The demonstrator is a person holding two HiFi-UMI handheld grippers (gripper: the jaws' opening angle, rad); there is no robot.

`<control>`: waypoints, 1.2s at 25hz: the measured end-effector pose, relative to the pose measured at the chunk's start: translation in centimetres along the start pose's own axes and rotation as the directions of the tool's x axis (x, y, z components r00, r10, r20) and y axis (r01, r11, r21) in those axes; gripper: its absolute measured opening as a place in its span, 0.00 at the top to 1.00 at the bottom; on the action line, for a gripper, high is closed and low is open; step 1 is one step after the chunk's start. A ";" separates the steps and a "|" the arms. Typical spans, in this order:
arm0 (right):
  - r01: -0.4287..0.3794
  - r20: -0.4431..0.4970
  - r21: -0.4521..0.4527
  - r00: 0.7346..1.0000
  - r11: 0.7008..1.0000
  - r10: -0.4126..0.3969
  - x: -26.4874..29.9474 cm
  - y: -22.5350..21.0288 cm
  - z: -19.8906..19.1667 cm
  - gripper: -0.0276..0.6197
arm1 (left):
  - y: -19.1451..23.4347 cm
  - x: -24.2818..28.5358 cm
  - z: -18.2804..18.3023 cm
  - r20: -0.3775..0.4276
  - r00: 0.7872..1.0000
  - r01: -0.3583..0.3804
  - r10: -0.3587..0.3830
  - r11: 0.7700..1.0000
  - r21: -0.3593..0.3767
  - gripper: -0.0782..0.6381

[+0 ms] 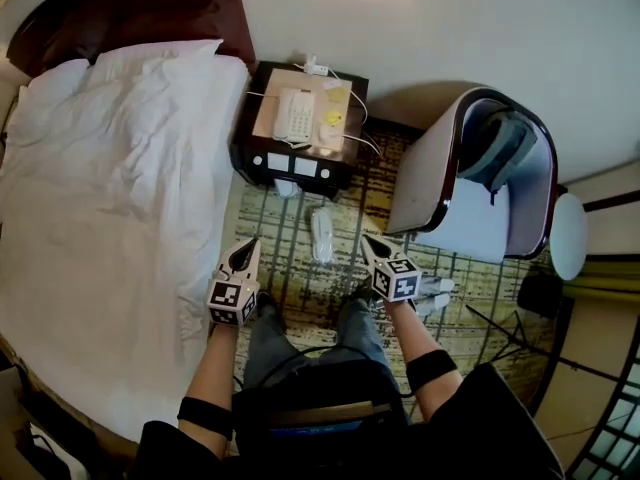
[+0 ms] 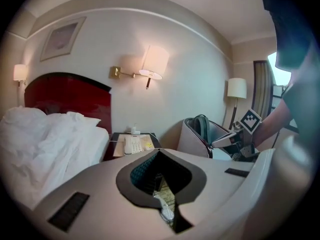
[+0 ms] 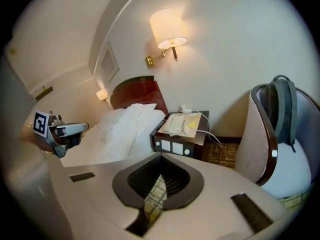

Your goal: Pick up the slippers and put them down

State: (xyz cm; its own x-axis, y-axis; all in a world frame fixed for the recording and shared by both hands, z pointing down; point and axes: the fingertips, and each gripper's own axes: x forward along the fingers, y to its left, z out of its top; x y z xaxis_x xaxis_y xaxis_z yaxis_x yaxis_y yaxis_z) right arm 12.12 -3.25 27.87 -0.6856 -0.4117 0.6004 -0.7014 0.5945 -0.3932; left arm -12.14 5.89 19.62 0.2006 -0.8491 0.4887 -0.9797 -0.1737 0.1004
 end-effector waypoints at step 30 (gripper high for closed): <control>-0.005 0.118 -0.052 0.993 0.999 0.011 -8.1 2.7 4.2 0.95 | -2.5 -4.3 2.9 0.062 0.998 -0.005 0.004 1.000 0.013 0.89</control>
State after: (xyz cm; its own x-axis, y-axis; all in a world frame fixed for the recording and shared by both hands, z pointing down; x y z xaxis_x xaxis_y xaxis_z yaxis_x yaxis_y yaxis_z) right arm 14.96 -1.22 18.96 -0.7112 -0.4842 0.5097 -0.6873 0.6312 -0.3595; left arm -10.60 8.55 14.78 0.1964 -0.8788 0.4348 -0.9805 -0.1760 0.0872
